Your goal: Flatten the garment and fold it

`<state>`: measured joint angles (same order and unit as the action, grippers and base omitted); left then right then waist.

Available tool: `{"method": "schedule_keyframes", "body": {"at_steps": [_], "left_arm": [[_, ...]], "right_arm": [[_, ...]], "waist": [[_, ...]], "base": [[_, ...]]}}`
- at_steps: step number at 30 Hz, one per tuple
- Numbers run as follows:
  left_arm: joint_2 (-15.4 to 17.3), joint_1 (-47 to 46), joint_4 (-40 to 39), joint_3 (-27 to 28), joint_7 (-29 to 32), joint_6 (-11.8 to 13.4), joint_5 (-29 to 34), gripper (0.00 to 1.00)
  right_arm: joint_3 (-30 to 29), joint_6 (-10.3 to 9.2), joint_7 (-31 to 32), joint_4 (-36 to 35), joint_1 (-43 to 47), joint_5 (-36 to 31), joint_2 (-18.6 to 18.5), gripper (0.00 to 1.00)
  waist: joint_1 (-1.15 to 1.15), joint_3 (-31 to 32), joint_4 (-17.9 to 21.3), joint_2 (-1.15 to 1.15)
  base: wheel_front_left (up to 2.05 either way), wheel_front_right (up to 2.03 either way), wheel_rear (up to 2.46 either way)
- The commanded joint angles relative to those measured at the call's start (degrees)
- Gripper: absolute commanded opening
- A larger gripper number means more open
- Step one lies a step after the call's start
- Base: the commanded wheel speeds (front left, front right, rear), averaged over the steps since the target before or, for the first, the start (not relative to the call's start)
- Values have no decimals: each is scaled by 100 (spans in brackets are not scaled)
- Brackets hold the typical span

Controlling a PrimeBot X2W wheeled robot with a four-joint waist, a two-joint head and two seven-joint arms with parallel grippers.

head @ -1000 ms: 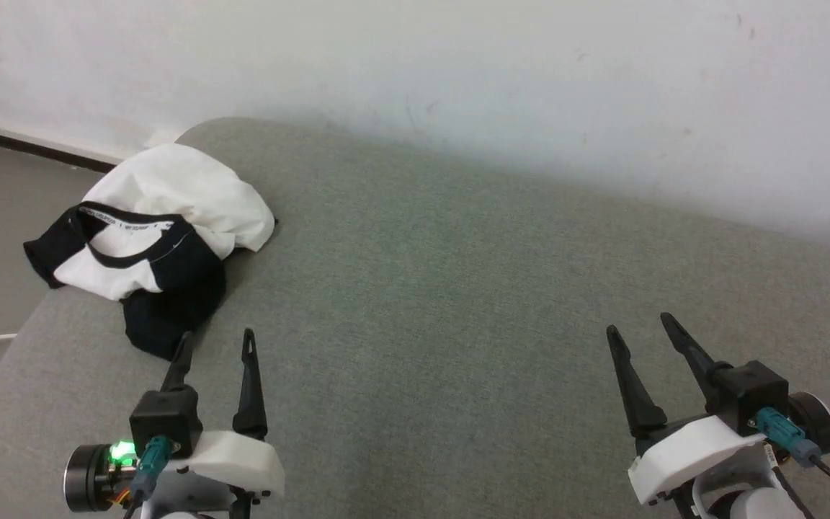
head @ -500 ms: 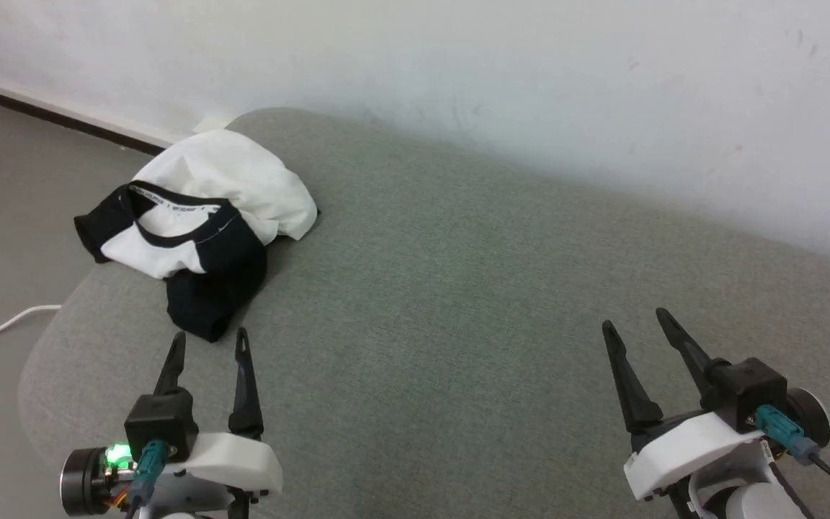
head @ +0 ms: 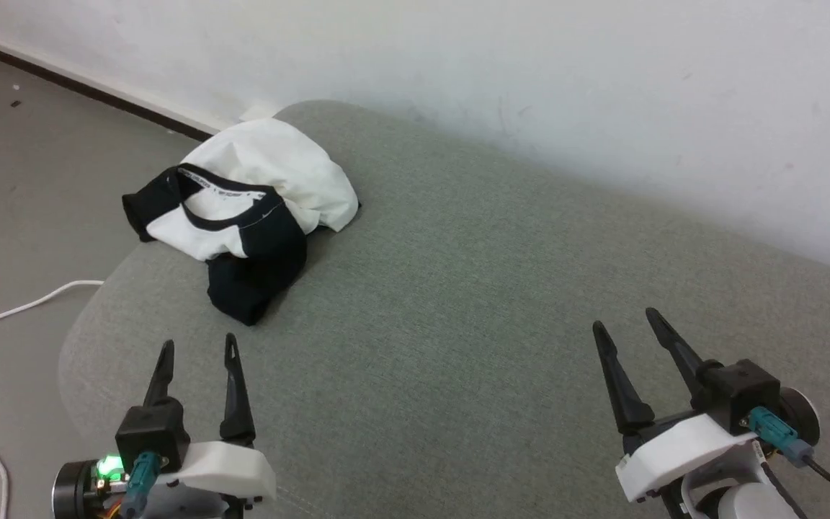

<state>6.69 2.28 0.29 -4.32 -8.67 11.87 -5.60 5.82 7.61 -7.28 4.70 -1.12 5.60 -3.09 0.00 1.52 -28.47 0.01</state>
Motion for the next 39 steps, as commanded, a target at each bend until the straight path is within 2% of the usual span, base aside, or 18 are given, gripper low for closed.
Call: {"method": "schedule_keyframes", "body": {"at_steps": [1,22,30,34,39], "left_arm": [[43,76,-38,-28,-56,77,-39,100],[284,337,-322,31,-133,554,-204,100],[413,503,-450,224,-188,784,-361,100],[450,509,-496,368,-233,881,-498,100],[470,67,-391,472,-67,765,-784,100]], "right_arm": [[23,-9,-64,25,-90,39,15,100],[189,-11,-247,132,-93,168,19,100],[268,-12,-267,124,-104,188,21,100],[295,-12,-208,60,-168,134,22,100],[261,-12,-14,-157,-288,-56,22,100]], "waist": [[0,9,-68,-1],[0,107,-622,-1],[0,73,-870,-1],[0,-89,-849,-1],[0,-591,-544,-1]], "base": [[0,0,0],[0,0,0],[0,0,0],[0,0,0],[0,0,0]]}}
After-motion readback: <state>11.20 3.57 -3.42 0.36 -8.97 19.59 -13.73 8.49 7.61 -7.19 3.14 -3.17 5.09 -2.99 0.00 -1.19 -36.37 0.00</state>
